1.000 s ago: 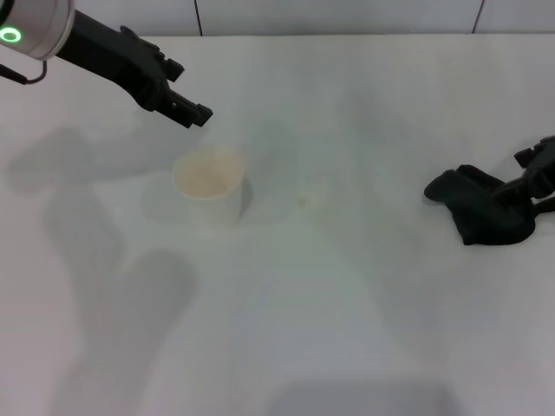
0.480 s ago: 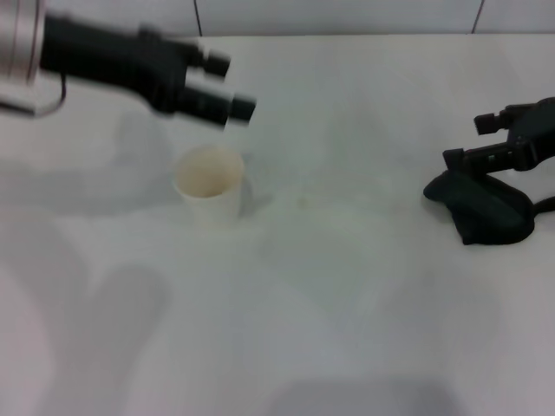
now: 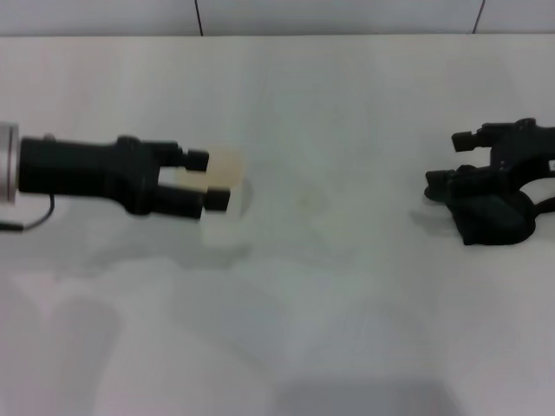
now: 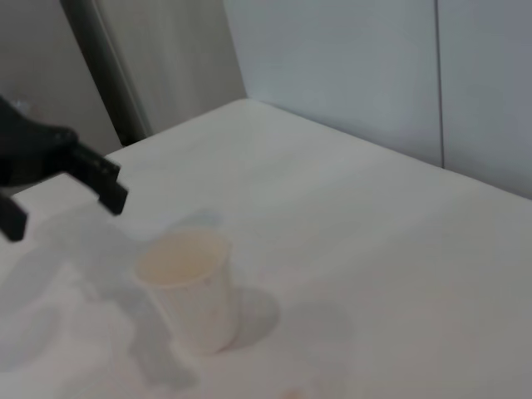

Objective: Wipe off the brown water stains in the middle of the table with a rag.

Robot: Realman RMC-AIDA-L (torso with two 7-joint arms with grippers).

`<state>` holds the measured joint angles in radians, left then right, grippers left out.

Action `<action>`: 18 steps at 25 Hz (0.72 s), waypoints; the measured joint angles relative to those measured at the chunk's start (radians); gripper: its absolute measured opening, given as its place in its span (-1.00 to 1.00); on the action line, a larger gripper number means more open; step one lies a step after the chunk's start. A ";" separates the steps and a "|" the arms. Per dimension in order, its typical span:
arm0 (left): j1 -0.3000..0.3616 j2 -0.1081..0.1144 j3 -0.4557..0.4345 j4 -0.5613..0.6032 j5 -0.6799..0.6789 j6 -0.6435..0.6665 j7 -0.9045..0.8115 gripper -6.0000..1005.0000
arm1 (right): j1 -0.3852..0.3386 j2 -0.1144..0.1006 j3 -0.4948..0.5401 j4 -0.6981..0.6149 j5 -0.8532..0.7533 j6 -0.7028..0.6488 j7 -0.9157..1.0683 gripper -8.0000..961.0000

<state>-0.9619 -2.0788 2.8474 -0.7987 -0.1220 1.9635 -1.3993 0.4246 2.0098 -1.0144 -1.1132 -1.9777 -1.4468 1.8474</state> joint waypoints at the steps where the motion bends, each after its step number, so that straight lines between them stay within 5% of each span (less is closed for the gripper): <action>1: 0.012 0.000 0.000 0.013 0.000 0.000 0.028 0.74 | 0.002 0.000 0.000 0.024 0.010 0.005 -0.016 0.82; 18: 0.241 -0.002 0.000 0.205 -0.177 -0.125 0.383 0.74 | 0.005 0.001 -0.008 0.143 0.085 0.035 -0.129 0.82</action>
<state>-0.7213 -2.0804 2.8471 -0.5939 -0.2988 1.8388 -1.0168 0.4292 2.0110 -1.0223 -0.9702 -1.8930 -1.4118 1.7189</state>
